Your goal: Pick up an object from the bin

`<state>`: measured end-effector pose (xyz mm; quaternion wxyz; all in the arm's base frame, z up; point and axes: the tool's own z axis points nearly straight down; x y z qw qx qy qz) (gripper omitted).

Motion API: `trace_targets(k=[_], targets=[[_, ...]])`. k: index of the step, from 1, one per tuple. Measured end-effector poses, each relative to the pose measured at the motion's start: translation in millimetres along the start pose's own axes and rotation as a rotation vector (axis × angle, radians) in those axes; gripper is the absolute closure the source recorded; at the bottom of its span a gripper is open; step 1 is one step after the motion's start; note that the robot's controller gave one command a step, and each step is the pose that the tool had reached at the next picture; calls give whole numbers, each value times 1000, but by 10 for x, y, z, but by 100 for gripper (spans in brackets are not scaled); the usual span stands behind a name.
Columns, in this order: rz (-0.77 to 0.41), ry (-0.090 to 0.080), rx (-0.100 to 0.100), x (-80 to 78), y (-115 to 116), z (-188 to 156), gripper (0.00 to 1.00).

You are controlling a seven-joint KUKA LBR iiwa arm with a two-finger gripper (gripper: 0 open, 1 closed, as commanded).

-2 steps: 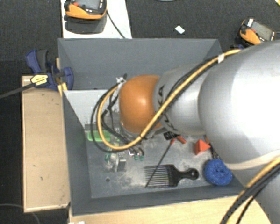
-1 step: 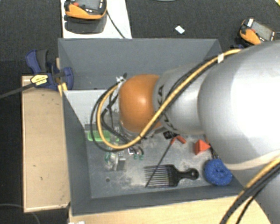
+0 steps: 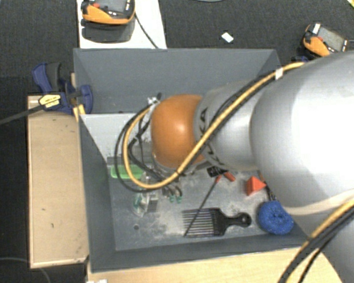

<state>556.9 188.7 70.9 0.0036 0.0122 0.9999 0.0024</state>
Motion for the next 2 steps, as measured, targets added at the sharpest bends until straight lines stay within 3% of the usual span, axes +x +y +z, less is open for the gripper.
trace_targets(k=[2], targets=[[3,-1,0,-1,-3,-116,100]])
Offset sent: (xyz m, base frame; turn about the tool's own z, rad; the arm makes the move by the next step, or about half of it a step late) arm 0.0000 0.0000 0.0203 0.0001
